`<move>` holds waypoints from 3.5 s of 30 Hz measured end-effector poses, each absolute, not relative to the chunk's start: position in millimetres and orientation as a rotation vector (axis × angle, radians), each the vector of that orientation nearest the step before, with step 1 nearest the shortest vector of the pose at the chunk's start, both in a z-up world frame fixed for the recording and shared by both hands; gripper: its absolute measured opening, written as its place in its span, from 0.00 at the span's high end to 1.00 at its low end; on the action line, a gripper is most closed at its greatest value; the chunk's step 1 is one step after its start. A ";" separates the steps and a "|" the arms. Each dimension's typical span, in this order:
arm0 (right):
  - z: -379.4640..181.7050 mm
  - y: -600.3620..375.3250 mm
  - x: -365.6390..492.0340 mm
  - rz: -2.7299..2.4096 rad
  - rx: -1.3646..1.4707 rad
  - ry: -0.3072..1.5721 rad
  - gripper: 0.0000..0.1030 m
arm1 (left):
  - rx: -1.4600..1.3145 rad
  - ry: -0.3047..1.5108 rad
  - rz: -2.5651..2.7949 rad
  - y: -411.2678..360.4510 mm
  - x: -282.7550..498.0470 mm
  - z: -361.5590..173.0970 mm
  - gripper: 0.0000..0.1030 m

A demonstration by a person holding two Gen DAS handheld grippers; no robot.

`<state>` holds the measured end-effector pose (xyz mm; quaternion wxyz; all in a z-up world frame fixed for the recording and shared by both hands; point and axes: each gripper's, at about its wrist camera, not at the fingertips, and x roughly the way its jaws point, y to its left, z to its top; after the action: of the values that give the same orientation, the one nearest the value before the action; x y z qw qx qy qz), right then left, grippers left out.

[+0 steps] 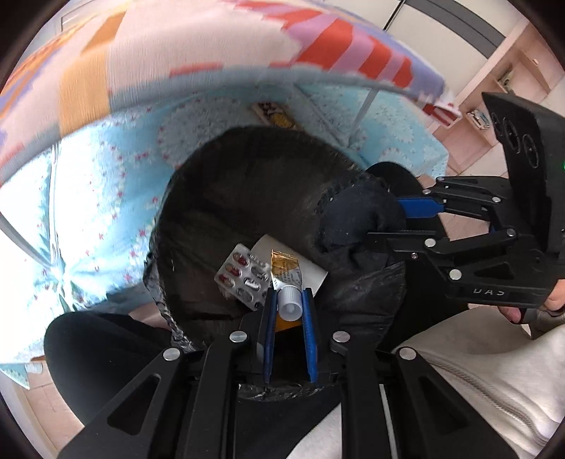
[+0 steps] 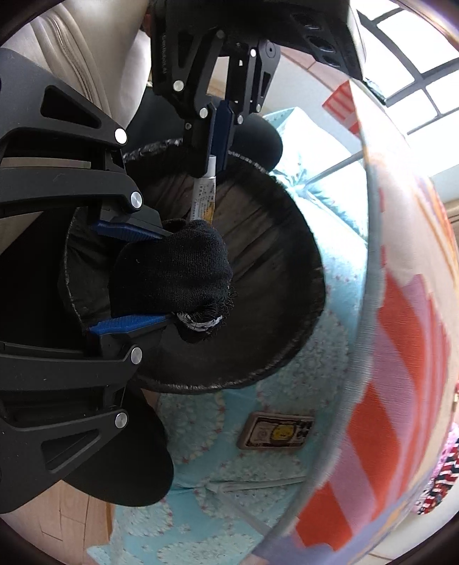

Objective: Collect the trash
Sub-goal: 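Open both tools to drop the ointment tube and cloth into the bin, then move both tools back over the bed toward the pink toy and card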

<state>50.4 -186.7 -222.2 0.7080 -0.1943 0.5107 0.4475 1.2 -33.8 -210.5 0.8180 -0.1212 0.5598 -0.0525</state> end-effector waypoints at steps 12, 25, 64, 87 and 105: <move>-226.9 -170.5 52.8 0.983 -0.439 1.132 0.43 | -0.277 1.220 -0.083 -29.0 6.8 -220.7 0.77; -196.5 -179.4 63.0 0.977 -0.354 1.096 0.43 | -0.246 1.142 -0.065 -29.4 6.2 -188.9 0.48; -59.6 -178.2 132.3 0.979 -0.282 0.766 0.42 | -0.131 0.840 -0.049 11.5 59.5 -55.4 0.48; -12.4 -143.5 229.6 0.927 -0.303 0.596 0.43 | -0.162 0.761 -0.043 73.1 170.9 -24.3 0.48; -25.2 -78.9 333.1 0.866 -0.316 0.628 0.43 | -0.248 0.794 -0.001 132.1 303.9 -61.4 0.48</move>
<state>333.1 -78.9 -25.2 0.8485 -0.1499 0.2979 0.4109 303.9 132.1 -61.4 0.9147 -0.1203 0.3858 -0.0007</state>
